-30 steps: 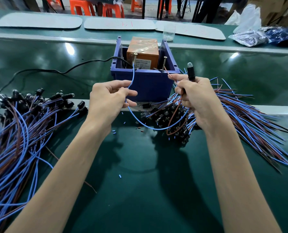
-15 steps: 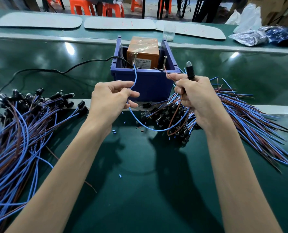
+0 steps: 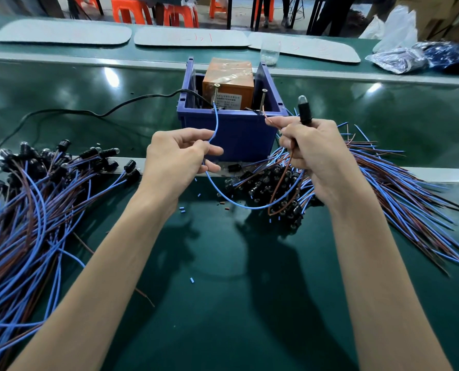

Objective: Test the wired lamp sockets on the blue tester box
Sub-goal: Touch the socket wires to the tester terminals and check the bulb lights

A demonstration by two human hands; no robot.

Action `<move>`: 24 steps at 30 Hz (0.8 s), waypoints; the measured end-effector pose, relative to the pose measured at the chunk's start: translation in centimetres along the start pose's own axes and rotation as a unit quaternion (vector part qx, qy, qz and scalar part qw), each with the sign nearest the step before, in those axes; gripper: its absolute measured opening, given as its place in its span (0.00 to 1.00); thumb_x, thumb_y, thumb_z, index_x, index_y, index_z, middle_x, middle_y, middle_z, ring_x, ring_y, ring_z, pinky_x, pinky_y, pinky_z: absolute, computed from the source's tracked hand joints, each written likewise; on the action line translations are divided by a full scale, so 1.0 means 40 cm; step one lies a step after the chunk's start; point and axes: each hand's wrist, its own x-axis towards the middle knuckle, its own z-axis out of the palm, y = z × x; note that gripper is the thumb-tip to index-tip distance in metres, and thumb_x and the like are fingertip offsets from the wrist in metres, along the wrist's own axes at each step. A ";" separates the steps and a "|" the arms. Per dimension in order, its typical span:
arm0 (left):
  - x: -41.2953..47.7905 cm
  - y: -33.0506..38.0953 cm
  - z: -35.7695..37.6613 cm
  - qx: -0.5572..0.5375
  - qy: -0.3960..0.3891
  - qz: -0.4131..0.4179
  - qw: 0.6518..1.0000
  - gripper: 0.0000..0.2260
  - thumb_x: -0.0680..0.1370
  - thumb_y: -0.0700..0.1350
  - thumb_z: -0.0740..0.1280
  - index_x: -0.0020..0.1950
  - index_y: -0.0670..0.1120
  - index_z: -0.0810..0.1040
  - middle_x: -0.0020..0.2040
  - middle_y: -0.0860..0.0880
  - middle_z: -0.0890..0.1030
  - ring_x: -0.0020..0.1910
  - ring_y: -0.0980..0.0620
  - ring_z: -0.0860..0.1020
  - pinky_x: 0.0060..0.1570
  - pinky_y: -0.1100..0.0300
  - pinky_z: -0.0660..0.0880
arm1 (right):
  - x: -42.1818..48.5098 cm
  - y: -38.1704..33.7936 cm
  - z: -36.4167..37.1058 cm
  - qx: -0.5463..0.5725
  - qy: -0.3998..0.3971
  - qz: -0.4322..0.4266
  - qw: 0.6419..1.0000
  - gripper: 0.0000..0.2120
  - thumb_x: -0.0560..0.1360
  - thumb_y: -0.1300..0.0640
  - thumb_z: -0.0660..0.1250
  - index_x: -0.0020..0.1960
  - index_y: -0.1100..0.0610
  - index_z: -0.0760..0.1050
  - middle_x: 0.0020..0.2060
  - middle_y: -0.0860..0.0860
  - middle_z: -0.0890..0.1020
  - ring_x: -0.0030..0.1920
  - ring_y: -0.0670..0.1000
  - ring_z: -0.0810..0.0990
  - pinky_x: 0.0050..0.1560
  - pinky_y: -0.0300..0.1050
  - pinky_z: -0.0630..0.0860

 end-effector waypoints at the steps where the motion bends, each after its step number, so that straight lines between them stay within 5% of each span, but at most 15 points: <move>1: 0.000 0.000 0.000 0.000 0.000 0.000 1.000 0.13 0.77 0.35 0.62 0.45 0.51 0.81 0.34 0.56 0.84 0.26 0.59 0.79 0.28 0.72 0.71 | -0.001 -0.001 0.000 0.000 -0.001 -0.001 1.000 0.14 0.78 0.63 0.58 0.47 0.53 0.81 0.24 0.44 0.68 0.19 0.42 0.63 0.21 0.30 0.57; 8: 0.004 -0.002 -0.001 0.006 -0.004 0.004 1.000 0.13 0.77 0.35 0.63 0.44 0.52 0.80 0.33 0.56 0.84 0.25 0.58 0.79 0.28 0.71 0.71 | -0.002 -0.007 -0.001 0.009 0.008 -0.002 1.000 0.10 0.76 0.65 0.60 0.39 0.55 0.73 0.23 0.44 0.68 0.20 0.42 0.59 0.20 0.31 0.55; 24: 0.007 -0.012 0.006 0.018 -0.007 0.007 1.000 0.12 0.77 0.36 0.63 0.45 0.52 0.80 0.34 0.57 0.84 0.26 0.57 0.80 0.27 0.72 0.70 | -0.011 -0.008 -0.005 0.001 -0.005 -0.002 1.000 0.10 0.77 0.65 0.59 0.46 0.58 0.78 0.27 0.47 0.68 0.20 0.42 0.60 0.20 0.31 0.56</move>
